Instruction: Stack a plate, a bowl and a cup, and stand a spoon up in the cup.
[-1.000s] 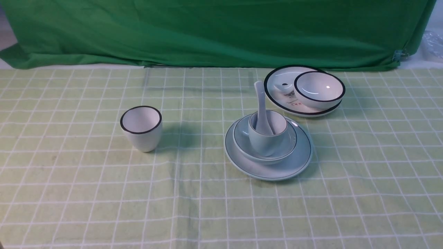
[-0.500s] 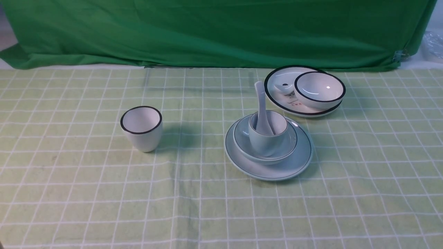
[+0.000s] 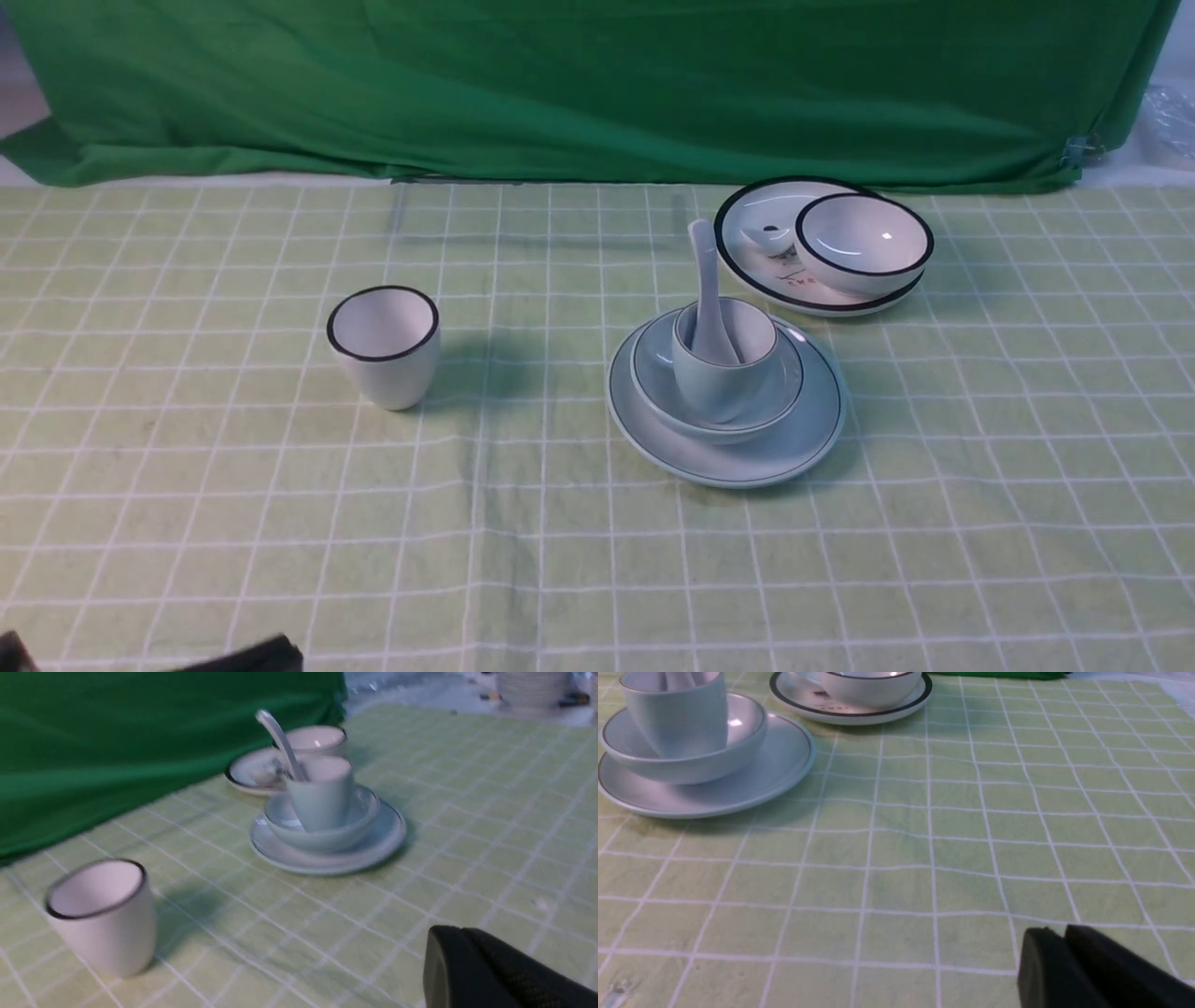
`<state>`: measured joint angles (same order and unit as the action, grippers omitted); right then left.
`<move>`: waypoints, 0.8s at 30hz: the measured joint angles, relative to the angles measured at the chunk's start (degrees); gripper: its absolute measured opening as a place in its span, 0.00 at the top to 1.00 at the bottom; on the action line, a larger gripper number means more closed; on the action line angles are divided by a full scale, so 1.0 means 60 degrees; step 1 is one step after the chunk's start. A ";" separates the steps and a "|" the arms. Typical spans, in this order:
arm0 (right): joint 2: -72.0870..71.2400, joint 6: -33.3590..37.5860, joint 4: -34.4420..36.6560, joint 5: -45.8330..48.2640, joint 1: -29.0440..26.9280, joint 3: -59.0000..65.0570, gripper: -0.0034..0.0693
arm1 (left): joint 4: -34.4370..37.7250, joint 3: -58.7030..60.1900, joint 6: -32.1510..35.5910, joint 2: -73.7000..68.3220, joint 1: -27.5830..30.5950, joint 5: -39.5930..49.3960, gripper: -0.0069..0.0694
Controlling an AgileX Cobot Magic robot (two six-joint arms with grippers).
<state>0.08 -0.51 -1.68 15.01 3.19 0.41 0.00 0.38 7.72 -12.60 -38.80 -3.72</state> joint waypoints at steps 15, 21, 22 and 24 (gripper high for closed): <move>-0.0003 -0.0002 0.0000 0.0005 0.0000 0.0000 0.78 | 0.1287 0.0000 -0.0701 0.2099 0.6689 0.2775 0.91; -0.0003 -0.0010 0.0000 -0.0003 0.0000 0.0000 0.76 | 0.1295 0.0000 -0.0719 0.2104 0.6737 0.2821 0.91; -0.0003 -0.0010 0.0000 -0.0003 0.0000 0.0000 0.75 | 0.1295 0.0000 -0.0719 0.2104 0.6737 0.2821 0.91; -0.0003 -0.0010 0.0000 -0.0003 0.0000 0.0000 0.75 | 0.1295 0.0000 -0.0719 0.2104 0.6737 0.2821 0.91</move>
<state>0.06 -0.57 -1.68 14.99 3.19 0.41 7.77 0.38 3.41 0.03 1.62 13.21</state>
